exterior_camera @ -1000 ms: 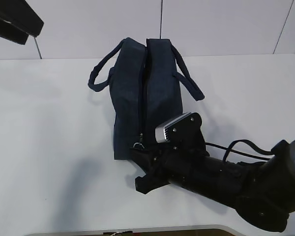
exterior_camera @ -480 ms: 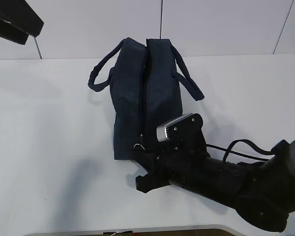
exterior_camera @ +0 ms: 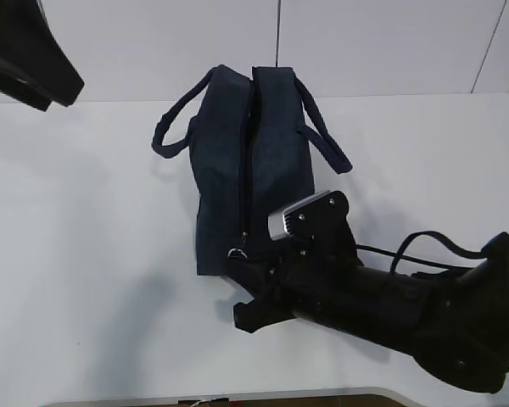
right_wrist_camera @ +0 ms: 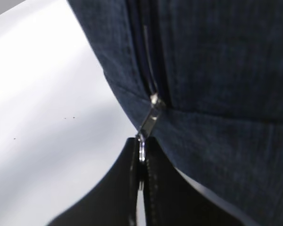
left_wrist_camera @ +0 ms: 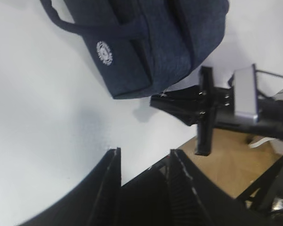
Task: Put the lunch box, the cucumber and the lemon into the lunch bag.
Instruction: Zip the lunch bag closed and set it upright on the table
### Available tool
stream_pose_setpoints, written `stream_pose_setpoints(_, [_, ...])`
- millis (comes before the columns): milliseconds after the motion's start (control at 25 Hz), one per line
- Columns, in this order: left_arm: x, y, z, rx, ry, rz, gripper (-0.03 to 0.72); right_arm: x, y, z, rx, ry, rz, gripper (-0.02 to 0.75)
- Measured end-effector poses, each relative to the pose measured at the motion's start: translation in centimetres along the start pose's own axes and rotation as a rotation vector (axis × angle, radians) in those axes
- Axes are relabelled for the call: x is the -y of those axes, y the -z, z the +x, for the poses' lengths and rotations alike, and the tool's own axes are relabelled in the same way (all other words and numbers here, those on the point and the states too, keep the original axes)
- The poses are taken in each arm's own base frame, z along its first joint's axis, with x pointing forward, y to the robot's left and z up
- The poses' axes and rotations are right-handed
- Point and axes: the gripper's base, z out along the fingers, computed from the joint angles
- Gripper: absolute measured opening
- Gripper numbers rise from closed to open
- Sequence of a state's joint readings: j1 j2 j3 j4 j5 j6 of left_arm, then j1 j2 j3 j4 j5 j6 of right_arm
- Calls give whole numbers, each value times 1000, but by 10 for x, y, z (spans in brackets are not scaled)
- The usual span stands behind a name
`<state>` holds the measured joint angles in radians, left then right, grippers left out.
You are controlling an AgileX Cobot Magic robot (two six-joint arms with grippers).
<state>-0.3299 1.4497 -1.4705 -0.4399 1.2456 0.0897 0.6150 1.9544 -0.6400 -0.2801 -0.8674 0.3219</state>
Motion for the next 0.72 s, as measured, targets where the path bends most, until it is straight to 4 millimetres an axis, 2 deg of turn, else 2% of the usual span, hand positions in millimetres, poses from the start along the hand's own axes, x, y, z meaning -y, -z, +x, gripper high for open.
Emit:
stream_pose_setpoints(320, [-10,-5,4,-34,-40,-111,244,-3,11,-18,-19,15,21,5])
stream_pose_setpoints(520, [-24,-28,23,-140,-12,-141,244,-5,21,-28,-70,36,44,5])
stream_pose_setpoints(720, [-33,-46,39,-214,10,-145,244,-9,37,-46,-88,63,72,5])
